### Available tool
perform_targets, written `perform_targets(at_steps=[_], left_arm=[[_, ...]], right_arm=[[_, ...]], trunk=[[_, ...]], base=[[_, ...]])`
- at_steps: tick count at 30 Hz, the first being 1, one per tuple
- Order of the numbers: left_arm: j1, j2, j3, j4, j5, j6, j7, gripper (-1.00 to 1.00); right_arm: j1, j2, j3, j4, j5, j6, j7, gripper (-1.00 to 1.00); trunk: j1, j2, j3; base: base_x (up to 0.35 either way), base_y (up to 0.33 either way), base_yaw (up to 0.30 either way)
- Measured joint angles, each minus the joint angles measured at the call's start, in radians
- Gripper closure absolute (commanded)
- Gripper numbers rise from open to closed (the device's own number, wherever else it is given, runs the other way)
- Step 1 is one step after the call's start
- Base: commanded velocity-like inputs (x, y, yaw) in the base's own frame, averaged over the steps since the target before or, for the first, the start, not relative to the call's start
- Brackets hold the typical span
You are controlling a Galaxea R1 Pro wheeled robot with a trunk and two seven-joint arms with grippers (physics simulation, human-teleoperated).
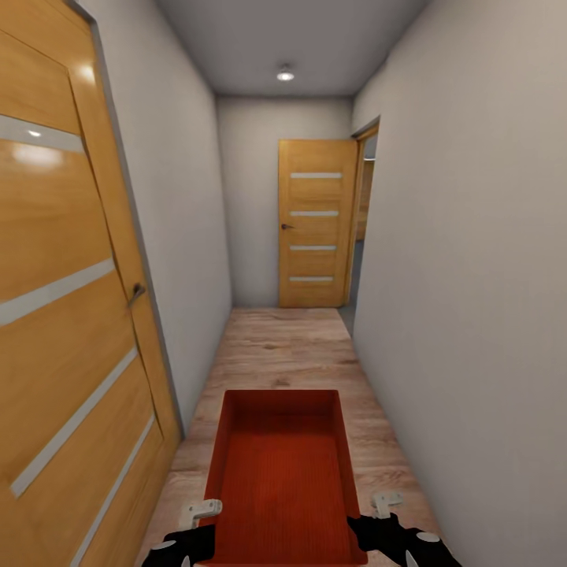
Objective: Move the two storage containers from the living room to the garage. In the garage, place one container on the floor and stack the other container on top of it (either order is fine).
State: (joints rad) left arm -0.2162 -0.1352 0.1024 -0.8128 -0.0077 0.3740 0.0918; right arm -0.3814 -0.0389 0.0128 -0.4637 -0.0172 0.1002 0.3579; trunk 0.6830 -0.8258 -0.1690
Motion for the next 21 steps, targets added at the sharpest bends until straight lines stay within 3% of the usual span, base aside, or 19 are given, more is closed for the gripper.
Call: perform_targets(at_steps=[21], left_arm=[[0.000, 0.001, -0.001, 0.000, 0.002, 0.000, 0.000, 1.00]], right_arm=[[0.000, 0.001, 0.000, 0.000, 0.001, 0.000, -0.001, 1.00]], trunk=[[0.000, 0.000, 0.000]], base=[[0.325, 0.000, 0.000]])
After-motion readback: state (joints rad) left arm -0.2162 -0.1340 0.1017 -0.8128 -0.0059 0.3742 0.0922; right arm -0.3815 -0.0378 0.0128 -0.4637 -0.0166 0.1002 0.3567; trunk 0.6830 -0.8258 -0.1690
